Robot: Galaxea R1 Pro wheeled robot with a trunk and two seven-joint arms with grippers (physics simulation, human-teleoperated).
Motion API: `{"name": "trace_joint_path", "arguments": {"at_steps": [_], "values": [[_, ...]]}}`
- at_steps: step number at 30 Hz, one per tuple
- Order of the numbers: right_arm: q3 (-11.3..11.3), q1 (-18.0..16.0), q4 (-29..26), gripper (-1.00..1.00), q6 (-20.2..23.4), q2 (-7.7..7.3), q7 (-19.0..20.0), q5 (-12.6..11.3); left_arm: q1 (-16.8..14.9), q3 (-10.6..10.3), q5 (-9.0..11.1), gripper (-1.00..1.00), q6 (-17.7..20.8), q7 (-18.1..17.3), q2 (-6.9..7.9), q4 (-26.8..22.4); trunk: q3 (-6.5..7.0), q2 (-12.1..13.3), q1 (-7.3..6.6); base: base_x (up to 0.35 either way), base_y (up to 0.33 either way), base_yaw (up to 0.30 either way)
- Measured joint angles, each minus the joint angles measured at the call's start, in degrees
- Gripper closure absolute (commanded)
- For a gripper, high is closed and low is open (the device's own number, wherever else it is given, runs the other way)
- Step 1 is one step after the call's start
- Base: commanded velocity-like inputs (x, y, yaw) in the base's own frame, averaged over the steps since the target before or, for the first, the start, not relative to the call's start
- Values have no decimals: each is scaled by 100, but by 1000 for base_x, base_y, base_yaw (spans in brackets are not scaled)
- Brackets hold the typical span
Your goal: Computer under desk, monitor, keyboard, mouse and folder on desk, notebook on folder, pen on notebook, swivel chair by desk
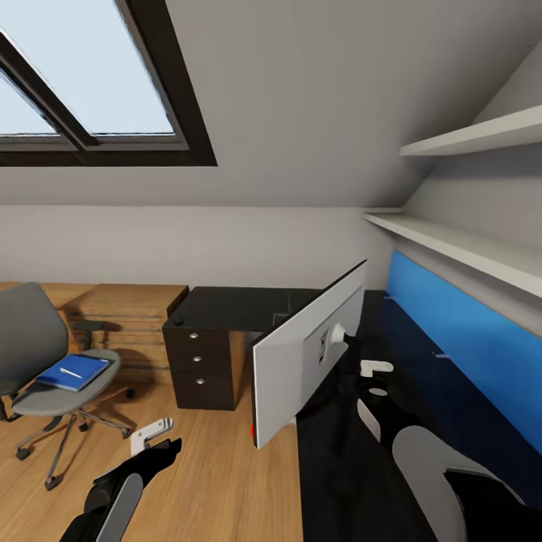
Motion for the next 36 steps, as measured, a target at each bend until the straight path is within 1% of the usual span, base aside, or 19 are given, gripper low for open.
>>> {"name": "trace_joint_path", "arguments": {"at_steps": [36], "values": [[9, 0, 2, -100, 0, -5, 9, 8, 0, -13, 6, -100, 28, -8, 0, 0, 0, 1, 1, 49, 0, 0]]}}
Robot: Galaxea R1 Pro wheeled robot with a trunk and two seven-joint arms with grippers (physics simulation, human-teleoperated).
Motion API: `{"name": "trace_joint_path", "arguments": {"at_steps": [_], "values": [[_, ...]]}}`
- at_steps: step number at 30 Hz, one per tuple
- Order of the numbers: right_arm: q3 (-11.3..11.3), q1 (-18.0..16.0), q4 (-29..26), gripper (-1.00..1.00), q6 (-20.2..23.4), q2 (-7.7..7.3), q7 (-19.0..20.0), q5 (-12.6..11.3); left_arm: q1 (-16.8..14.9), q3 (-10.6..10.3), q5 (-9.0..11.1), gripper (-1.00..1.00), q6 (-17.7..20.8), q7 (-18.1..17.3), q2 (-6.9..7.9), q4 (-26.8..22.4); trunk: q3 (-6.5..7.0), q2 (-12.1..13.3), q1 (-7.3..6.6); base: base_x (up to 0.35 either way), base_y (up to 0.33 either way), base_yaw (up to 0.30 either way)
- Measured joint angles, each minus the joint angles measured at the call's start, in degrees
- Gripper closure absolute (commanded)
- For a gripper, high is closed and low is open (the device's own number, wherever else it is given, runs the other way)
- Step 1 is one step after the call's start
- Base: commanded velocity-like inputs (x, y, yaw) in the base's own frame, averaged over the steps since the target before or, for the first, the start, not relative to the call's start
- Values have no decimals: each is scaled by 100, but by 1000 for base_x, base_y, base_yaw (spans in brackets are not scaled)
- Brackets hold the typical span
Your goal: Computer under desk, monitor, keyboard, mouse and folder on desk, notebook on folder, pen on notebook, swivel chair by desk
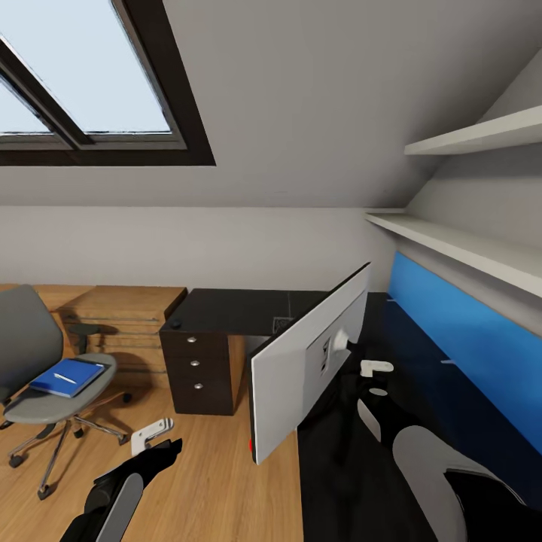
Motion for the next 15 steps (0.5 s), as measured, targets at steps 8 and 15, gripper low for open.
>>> {"name": "trace_joint_path", "arguments": {"at_steps": [8, 15], "values": [[0, -3, 3, -100, 0, 3, 0, 1, 0, -1, 3, -100, 5, 0, 0, 0, 0, 0, 0, 4, 0, 0], [0, -1, 5, -100, -1, 4, 0, 4, 0, -1, 0, -100, 6, 0, 0, 0, 0, -1, 0, 28, 0, 0]]}}
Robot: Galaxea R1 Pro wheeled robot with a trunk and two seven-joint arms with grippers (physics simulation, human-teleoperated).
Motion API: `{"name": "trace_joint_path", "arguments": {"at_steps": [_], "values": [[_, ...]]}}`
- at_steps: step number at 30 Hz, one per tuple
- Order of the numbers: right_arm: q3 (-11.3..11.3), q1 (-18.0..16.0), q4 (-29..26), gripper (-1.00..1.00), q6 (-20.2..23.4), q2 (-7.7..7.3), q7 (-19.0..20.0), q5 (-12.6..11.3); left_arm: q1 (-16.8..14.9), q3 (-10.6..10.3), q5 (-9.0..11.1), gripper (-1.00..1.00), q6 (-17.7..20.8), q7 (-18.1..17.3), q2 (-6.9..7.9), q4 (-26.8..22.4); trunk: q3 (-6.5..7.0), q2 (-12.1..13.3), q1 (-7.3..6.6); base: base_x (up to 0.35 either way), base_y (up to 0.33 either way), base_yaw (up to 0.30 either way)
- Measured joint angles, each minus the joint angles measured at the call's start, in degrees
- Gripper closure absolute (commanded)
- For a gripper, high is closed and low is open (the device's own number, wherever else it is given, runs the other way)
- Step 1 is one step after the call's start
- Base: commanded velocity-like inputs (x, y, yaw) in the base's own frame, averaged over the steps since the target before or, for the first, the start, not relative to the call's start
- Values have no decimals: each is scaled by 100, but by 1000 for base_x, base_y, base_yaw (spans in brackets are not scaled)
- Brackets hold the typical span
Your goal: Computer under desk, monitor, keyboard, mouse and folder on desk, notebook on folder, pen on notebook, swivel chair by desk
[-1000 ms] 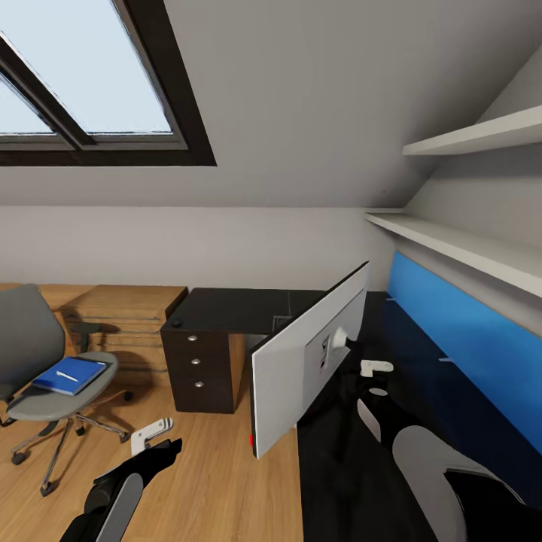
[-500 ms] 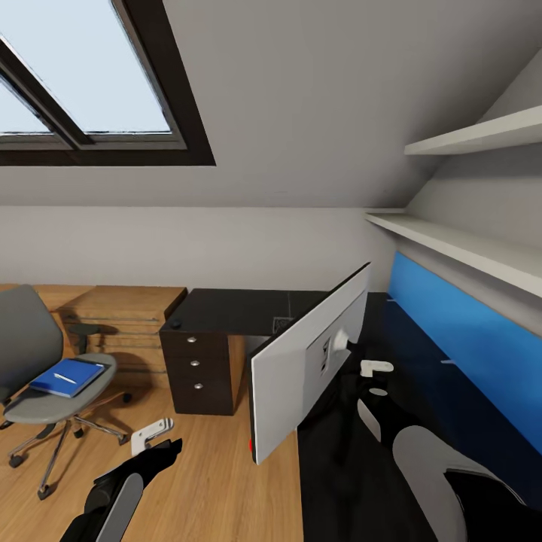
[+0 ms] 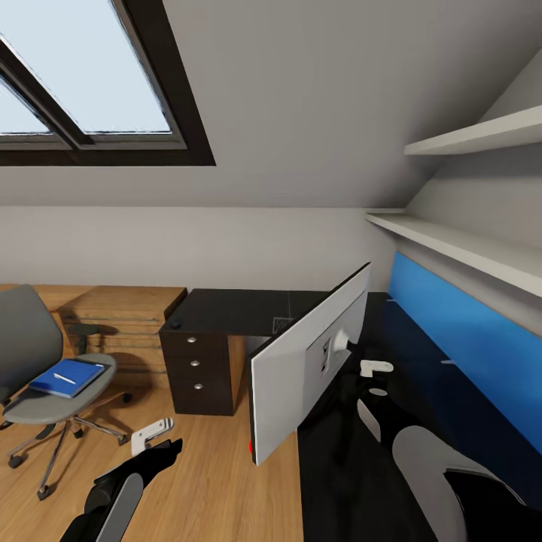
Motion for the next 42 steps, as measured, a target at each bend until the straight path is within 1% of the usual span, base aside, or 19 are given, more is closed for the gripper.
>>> {"name": "trace_joint_path", "arguments": {"at_steps": [6, 19, 22, 23, 24, 42], "values": [[0, 1, 1, -100, -2, -7, -2, 4, 0, -7, 1, -100, 2, 1, 0, 10, 0, 1, 0, 124, 0, 0], [0, 0, -8, -100, -3, -20, -6, 11, 0, -10, 3, -100, 13, 1, 0, 11, 0, 1, 0, 12, 0, 0], [2, 1, 1, -100, -109, -18, -7, 12, 0, -9, 2, -100, 13, 1, 0, -53, 0, 1, 0, 0, 0, 0], [3, 1, 7, -100, -198, -24, -1, 12, 0, -9, 2, -100, 13, 0, 0, -221, 0, 0, 0, 0, 0, 0], [5, 1, 8, -100, -212, -25, -1, 12, 0, -9, 5, -100, 13, 0, 0, -258, 0, 1, 0, 0, 0, 0], [7, 1, 9, -100, -236, -37, 1, 12, 0, -9, 20, -100, 14, 0, -9, -322, 0, 1, 0, 0, 0, 0]]}}
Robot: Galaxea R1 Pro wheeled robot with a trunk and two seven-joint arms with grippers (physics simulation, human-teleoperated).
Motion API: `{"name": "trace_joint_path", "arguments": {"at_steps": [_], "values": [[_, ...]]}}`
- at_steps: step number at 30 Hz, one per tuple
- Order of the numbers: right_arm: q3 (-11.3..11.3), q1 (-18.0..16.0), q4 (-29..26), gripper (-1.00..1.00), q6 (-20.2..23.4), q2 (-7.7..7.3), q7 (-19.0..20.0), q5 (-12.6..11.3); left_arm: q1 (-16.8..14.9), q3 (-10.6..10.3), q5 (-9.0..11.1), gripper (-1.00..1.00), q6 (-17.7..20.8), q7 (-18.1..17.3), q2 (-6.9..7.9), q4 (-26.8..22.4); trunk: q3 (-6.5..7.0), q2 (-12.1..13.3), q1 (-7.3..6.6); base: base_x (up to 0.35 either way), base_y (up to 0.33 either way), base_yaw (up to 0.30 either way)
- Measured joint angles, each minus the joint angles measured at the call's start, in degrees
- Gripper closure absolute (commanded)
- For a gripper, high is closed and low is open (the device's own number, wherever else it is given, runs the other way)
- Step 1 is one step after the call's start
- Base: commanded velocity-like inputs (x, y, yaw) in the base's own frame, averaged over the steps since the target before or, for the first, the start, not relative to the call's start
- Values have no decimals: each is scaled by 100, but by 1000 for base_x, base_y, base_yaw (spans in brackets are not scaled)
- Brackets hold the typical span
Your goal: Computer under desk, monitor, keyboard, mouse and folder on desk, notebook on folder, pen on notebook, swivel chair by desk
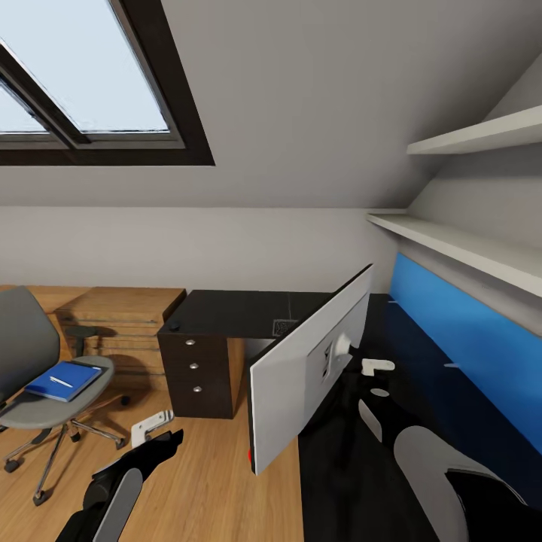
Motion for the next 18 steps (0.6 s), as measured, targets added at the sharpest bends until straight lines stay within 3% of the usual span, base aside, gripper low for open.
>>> {"name": "trace_joint_path", "arguments": {"at_steps": [9, 18], "values": [[2, 0, 31, -100, -144, -13, -7, 5, 0, 0, 0, -100, 0, 0, 0, -3, 0, 0, 0, 0, 0, 0], [20, 0, 426, -100, -899, -17, -2, 19, 0, -7, 1, -100, 0, -1, -1, -91, 0, 0, 0, 0, 0, 0]]}}
